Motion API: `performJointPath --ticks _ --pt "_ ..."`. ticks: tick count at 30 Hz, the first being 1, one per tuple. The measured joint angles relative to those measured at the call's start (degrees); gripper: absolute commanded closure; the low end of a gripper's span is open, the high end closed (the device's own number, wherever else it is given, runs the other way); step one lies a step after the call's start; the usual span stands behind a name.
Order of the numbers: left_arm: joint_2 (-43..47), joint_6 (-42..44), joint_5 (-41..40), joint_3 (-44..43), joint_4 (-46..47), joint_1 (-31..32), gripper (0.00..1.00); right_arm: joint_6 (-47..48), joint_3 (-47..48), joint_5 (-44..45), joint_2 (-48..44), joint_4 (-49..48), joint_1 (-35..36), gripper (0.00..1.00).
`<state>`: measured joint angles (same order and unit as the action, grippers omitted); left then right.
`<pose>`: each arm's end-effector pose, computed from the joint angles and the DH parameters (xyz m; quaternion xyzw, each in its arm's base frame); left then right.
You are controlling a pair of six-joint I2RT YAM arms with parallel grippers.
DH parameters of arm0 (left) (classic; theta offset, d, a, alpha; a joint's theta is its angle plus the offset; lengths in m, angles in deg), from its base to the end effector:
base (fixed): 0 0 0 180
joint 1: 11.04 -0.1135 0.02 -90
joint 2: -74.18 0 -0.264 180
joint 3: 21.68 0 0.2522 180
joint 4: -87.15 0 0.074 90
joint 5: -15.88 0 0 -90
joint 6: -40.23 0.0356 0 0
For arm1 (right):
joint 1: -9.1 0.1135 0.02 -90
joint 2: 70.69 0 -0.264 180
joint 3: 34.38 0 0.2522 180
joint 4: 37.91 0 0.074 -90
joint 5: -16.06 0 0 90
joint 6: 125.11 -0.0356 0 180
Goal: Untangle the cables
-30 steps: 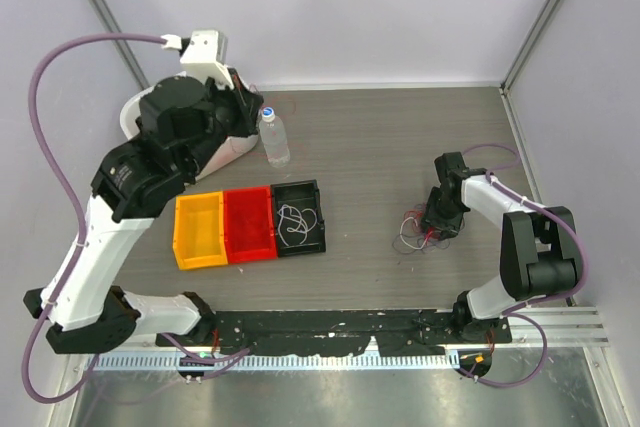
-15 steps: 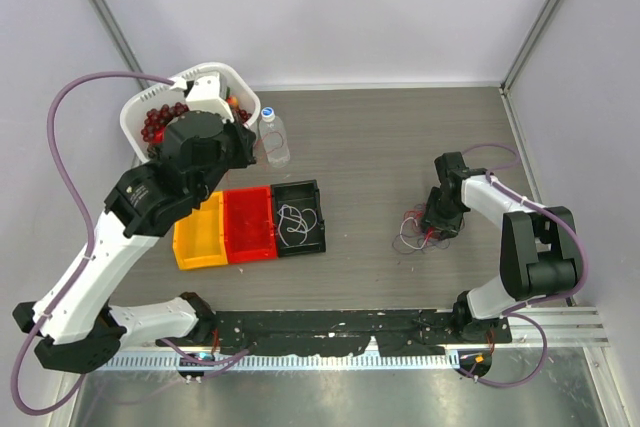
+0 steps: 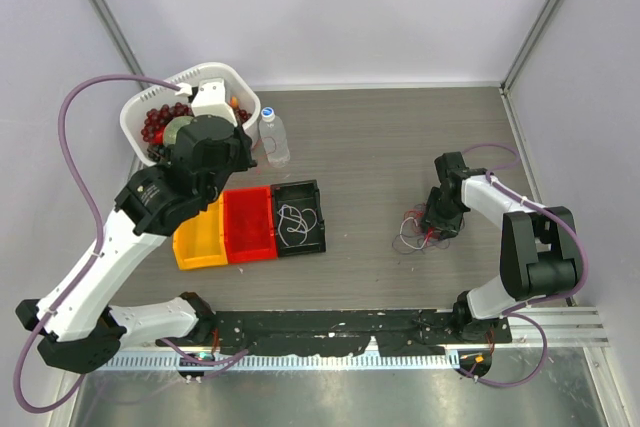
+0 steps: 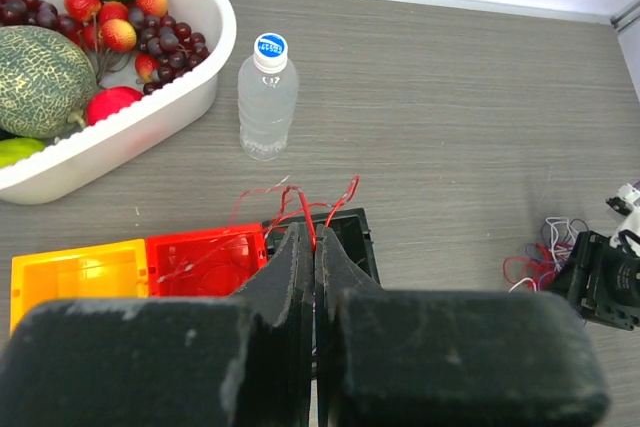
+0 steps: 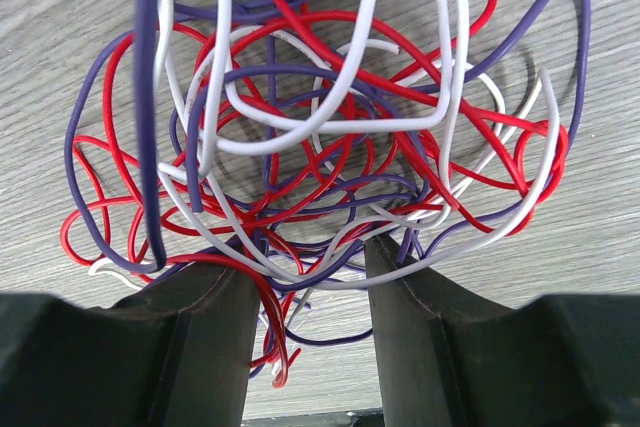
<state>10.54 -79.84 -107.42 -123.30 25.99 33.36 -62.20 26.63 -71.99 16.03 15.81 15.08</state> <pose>0.1544 -0.1238 0.4644 -0.0568 0.8132 -0.1288 0.5647 0.2510 0.0251 0.1599 0.1839 0.9785 0.0100 0.0931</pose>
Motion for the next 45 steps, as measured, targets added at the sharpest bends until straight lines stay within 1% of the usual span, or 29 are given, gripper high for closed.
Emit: performJointPath --ticks 8,16,21,25,29,34,40,45 --pt "0.4 -0.4 -3.0 1.9 -0.3 0.0 1.0 0.0 0.0 -0.1 0.0 0.0 0.0 0.5" --pt "3.4 -3.2 -4.6 5.6 -1.4 0.0 1.0 0.2 0.0 -0.2 0.0 0.0 0.0 0.5" --pt "4.3 -6.9 -4.4 10.8 -1.4 0.0 1.0 0.2 0.0 -0.2 0.0 0.0 0.0 0.5" --pt "3.7 -11.7 -4.0 16.8 -2.1 -1.4 1.0 0.2 0.0 -0.2 0.0 0.0 0.0 0.5" --pt "1.2 -16.1 -3.0 20.4 -4.2 -5.0 1.0 0.3 0.0 -0.2 0.0 0.0 0.0 0.5" --pt "-4.6 -20.0 -0.8 23.8 -5.2 -8.6 1.0 0.3 0.0 -0.4 0.0 0.0 0.0 0.5" --pt "-12.8 -22.9 1.9 26.3 -4.3 -9.0 1.0 0.3 0.0 -0.5 0.0 0.0 -0.1 0.5" --pt "-16.3 -23.7 3.4 30.5 -1.4 -9.0 1.0 0.4 0.0 -0.6 0.0 0.0 -0.1 0.5"
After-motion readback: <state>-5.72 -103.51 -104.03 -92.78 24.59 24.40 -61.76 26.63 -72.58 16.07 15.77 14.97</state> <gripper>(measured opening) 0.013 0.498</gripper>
